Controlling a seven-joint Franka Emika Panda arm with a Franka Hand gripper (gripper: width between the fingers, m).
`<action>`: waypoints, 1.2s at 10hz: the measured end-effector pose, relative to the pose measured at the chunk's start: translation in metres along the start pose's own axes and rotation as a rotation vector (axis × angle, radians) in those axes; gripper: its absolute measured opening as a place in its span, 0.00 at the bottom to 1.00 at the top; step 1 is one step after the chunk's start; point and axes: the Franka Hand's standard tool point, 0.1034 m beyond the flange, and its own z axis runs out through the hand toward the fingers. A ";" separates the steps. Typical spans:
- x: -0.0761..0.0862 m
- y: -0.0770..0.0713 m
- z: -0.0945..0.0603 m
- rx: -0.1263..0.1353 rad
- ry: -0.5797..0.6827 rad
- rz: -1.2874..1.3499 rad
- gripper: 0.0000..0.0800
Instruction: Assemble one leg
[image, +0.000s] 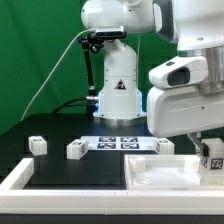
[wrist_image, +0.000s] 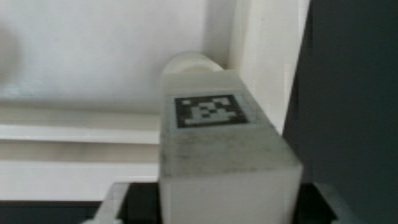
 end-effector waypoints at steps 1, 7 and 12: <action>0.000 0.001 0.000 -0.001 0.007 0.100 0.38; -0.002 0.009 0.000 -0.016 0.048 0.843 0.38; -0.004 0.000 0.001 -0.023 0.037 1.288 0.38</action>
Offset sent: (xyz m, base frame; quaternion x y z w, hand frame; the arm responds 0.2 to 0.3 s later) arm -0.0131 0.0071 -0.0070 0.0157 -0.0055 0.2509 0.9679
